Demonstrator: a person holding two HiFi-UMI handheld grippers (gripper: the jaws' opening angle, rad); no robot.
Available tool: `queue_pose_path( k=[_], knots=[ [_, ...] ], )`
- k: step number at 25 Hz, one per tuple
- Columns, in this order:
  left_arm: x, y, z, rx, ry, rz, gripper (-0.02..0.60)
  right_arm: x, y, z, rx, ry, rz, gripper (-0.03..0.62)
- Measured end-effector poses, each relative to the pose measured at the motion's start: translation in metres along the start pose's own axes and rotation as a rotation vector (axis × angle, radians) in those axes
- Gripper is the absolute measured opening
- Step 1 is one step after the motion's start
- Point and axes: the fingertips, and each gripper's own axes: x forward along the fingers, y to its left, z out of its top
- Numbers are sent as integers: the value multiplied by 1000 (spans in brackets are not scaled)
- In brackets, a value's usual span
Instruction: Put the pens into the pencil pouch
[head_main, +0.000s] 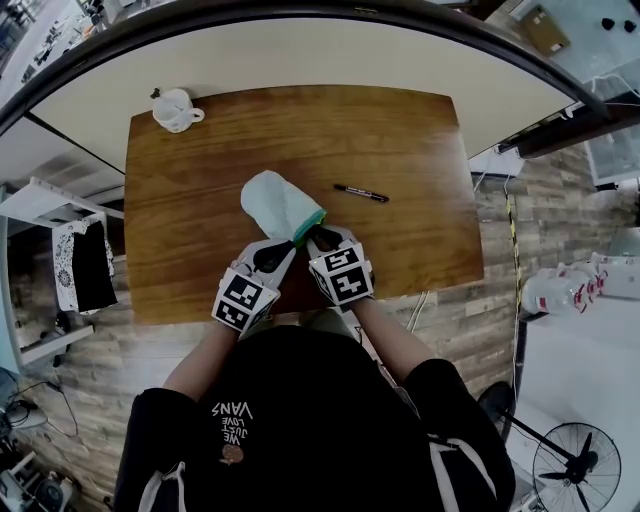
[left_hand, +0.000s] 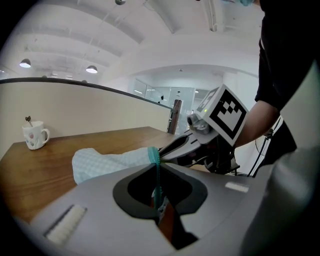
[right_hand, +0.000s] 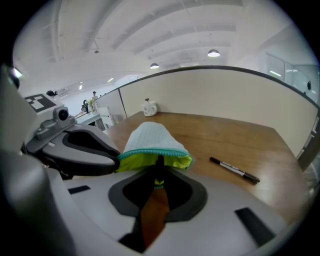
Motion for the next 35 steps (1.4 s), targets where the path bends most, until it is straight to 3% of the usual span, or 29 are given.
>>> queue_pose_path(
  k=[13, 25, 35],
  knots=[
    [11, 14, 8, -113, 7, 54, 31, -14, -36, 4, 66, -106, 10, 87],
    [23, 41, 6, -192, 11, 167, 31, -26, -143, -31, 6, 0, -139, 87],
    [30, 53, 6, -273, -17, 264, 31, -21, -199, -50, -158, 119, -132, 91]
  ],
)
